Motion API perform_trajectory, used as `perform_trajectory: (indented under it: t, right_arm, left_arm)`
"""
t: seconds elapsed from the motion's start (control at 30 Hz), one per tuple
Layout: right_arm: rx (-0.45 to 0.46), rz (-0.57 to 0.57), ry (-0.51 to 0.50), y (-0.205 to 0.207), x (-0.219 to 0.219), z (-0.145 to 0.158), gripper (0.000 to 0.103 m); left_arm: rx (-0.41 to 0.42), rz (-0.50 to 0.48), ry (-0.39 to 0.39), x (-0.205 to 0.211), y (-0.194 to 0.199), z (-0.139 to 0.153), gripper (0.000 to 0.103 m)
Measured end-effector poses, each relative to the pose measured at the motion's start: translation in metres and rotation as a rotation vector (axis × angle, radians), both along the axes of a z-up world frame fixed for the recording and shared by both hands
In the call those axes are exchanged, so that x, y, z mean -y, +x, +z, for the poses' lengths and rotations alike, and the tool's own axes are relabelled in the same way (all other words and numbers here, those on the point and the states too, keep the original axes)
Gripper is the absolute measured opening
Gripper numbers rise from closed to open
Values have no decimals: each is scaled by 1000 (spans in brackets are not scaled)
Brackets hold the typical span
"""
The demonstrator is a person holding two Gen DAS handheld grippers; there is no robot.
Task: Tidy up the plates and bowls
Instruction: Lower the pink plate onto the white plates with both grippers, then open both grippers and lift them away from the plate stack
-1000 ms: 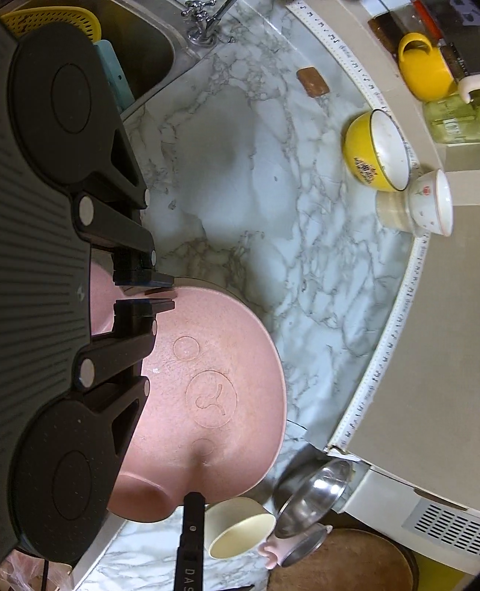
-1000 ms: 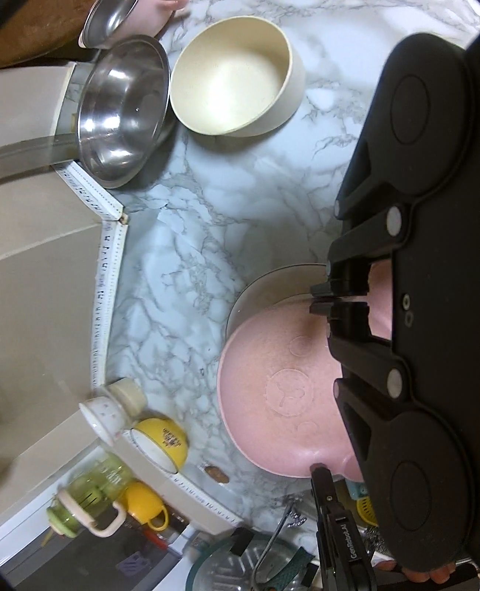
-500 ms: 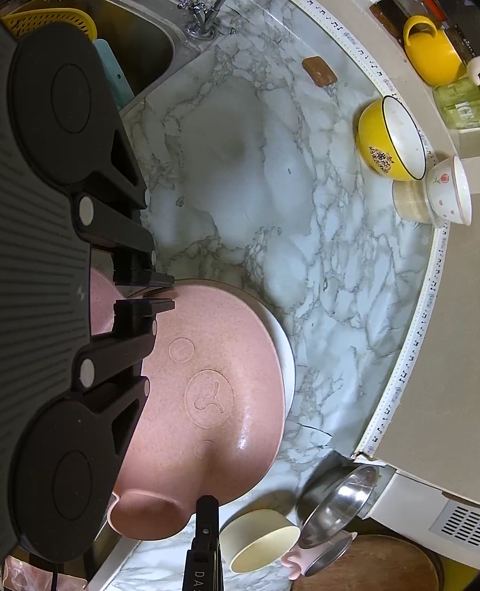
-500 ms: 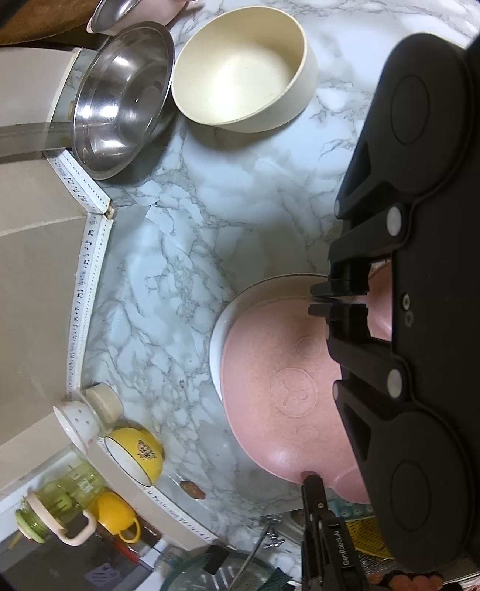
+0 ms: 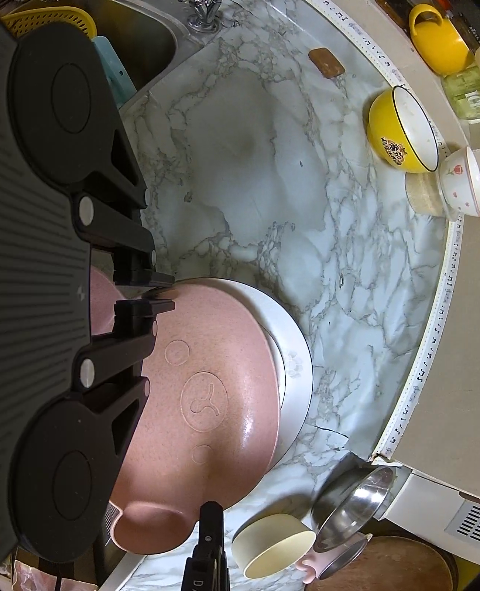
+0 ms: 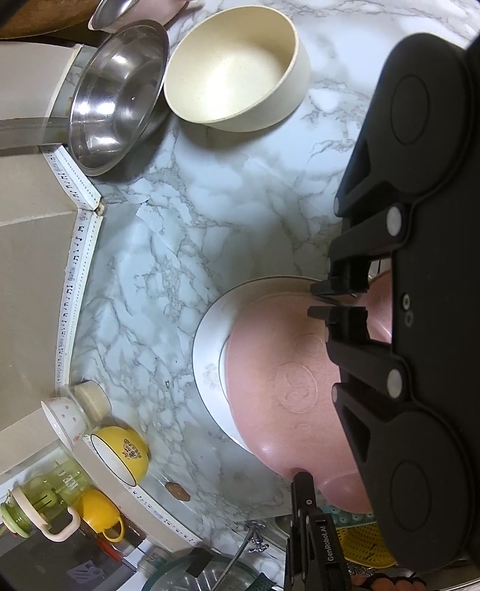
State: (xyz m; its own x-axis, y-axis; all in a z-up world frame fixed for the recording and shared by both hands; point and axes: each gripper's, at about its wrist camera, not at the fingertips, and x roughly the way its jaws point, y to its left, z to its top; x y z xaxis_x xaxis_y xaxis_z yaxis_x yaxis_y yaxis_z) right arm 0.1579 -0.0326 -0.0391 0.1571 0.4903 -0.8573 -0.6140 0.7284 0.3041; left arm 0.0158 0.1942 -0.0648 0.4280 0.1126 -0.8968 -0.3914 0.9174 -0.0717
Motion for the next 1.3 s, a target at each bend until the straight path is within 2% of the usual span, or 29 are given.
perform_trajectory:
  t: [0.43,0.87,0.93,1.03,1.23,1.3]
  right_arm:
    - [32,-6,-13,2,-8,-1,8]
    - [50,-4,15,-1,-4,4,19]
    - [60,2,19,-3,-4,6,23]
    - [85,17,27,-8,-4,9,37]
    - [118,34,50,-15,-3,17,51]
    - [129,36,61,-17,-1,20,60]
  left_arm:
    - [-11,-10,9,-4,7,1,6]
    - [8,-2,-14,-9,4,-1,8]
    - [18,3,-14,-8,2,0,8]
    - [31,-3,11,-4,-1,2,8]
    - [70,-7,39,0,-7,13,8]
    - [88,-12,45,2,-9,17,8]
